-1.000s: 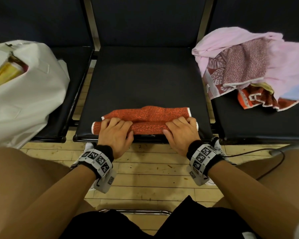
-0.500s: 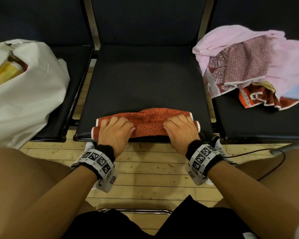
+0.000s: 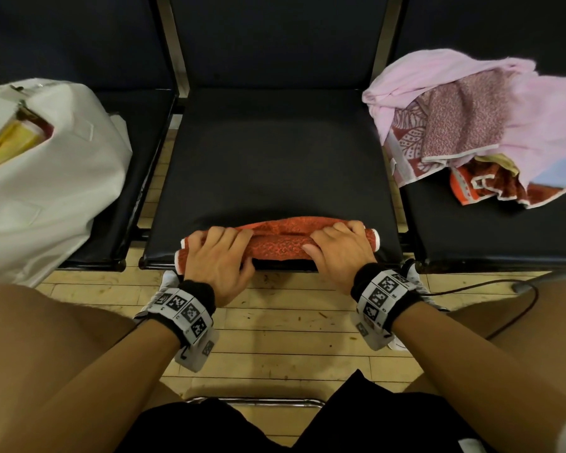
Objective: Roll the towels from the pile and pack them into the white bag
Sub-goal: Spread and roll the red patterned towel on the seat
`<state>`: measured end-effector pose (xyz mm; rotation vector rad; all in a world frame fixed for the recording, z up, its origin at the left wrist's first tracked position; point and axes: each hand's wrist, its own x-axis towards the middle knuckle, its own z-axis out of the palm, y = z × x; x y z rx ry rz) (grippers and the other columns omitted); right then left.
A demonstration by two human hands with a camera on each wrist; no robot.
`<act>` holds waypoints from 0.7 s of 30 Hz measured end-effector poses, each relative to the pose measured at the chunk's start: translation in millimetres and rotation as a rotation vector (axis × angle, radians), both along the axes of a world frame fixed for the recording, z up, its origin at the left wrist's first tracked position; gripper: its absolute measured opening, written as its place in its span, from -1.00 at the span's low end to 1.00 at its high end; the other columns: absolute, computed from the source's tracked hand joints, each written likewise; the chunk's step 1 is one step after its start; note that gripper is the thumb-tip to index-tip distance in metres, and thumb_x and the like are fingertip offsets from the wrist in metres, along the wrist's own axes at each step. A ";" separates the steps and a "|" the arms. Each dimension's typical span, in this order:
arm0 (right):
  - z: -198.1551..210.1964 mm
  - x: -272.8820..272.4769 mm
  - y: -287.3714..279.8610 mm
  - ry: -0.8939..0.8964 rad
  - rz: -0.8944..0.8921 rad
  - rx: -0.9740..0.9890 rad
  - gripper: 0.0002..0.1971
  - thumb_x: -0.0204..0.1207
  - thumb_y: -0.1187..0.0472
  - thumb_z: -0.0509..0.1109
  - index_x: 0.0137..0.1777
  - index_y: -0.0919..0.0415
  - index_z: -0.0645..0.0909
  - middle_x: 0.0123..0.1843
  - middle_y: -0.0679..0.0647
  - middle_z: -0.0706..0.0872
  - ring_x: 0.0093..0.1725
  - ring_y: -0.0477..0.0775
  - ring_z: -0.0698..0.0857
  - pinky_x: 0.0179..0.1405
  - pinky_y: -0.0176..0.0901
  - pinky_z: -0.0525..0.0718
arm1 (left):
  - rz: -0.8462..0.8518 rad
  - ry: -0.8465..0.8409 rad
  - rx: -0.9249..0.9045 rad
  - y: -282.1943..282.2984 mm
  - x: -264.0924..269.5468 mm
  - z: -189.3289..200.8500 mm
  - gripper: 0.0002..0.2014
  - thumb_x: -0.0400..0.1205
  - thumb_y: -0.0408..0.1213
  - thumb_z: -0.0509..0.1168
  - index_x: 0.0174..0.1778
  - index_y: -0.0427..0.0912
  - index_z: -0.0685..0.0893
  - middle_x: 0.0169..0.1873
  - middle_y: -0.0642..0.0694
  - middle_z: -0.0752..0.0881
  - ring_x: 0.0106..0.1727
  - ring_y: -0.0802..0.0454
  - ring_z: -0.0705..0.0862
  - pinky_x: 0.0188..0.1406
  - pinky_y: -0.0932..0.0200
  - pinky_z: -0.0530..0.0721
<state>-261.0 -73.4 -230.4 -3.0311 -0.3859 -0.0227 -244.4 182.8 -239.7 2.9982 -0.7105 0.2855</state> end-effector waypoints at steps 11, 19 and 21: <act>-9.2 -2.5 -2.2 -0.234 0.061 0.096 -0.65 0.69 -0.10 0.16 0.03 0.07 0.71 0.07 -0.03 0.73 0.05 0.07 0.62 0.09 0.03 0.50 | 0.062 0.003 -0.021 -4.3 7.4 4.8 -0.83 0.65 -0.20 0.30 0.14 -0.01 0.64 0.02 -0.04 0.68 0.03 -0.12 0.60 0.10 -0.14 0.48; -17.7 -14.5 -1.7 -0.138 0.001 0.028 -0.55 0.53 -0.17 0.31 0.31 0.05 0.62 0.32 0.02 0.62 0.31 0.13 0.56 0.31 0.16 0.31 | -0.047 0.065 -0.047 9.4 8.0 -1.9 -0.57 0.62 0.22 0.23 0.06 -0.06 0.75 0.12 -0.06 0.72 0.20 -0.10 0.64 0.33 -0.15 0.46; -15.4 -11.4 -1.6 -0.120 -0.011 0.007 -0.56 0.59 -0.17 0.23 0.31 0.07 0.62 0.27 0.04 0.63 0.28 0.14 0.57 0.33 0.18 0.37 | -0.031 0.062 0.003 11.0 5.9 -3.4 -0.53 0.46 0.22 0.44 0.10 -0.07 0.75 0.16 -0.10 0.67 0.22 -0.15 0.57 0.30 -0.23 0.43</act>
